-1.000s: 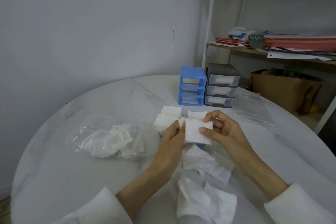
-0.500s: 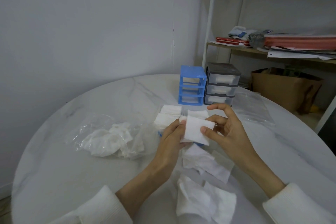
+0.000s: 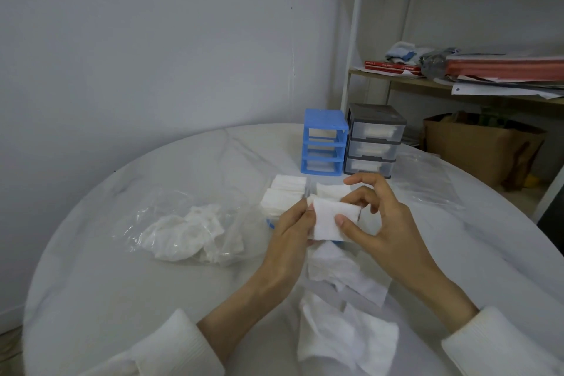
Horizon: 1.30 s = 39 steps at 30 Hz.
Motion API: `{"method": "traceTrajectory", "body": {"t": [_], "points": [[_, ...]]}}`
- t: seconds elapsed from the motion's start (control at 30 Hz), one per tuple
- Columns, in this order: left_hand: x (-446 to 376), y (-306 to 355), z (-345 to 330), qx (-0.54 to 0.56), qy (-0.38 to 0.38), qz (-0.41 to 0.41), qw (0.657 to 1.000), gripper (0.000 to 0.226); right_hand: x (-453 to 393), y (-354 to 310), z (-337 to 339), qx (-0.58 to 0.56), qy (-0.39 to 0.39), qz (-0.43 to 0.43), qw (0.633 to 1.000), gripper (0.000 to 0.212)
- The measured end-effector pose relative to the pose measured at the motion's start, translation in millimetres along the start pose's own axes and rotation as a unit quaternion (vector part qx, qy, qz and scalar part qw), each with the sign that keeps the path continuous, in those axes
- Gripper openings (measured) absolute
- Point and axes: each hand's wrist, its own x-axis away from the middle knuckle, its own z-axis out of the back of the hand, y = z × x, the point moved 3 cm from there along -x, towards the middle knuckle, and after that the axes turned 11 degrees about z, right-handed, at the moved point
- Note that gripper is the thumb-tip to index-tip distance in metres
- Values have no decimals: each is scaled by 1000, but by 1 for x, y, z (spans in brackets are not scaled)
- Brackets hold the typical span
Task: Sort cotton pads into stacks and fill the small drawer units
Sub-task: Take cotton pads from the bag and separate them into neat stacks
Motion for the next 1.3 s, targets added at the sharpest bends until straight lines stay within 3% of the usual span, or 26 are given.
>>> {"method": "traceTrajectory", "body": {"t": [0.4,0.5,0.7,0.93,1.07,1.3], "points": [[-4,-7,2,10,9,40,999,25,0,3,2,8,23,20,999,46],[-5,-9,2,30,3,52,998,50,-1,3,2,14,31,26,999,46],[-3,-1,-1,-15,-19,11,1000,29,-1,7,1,41,37,28,998,44],[-4,0,4,-61,16,-52,997,19,3,20,-5,39,-39,-22,998,28],[-7,3,10,-74,51,-87,992,11,1,17,-2,-2,-21,-24,999,13],[-9,1,9,-87,54,-113,988,7,-2,17,4,-53,22,-31,998,18]]}}
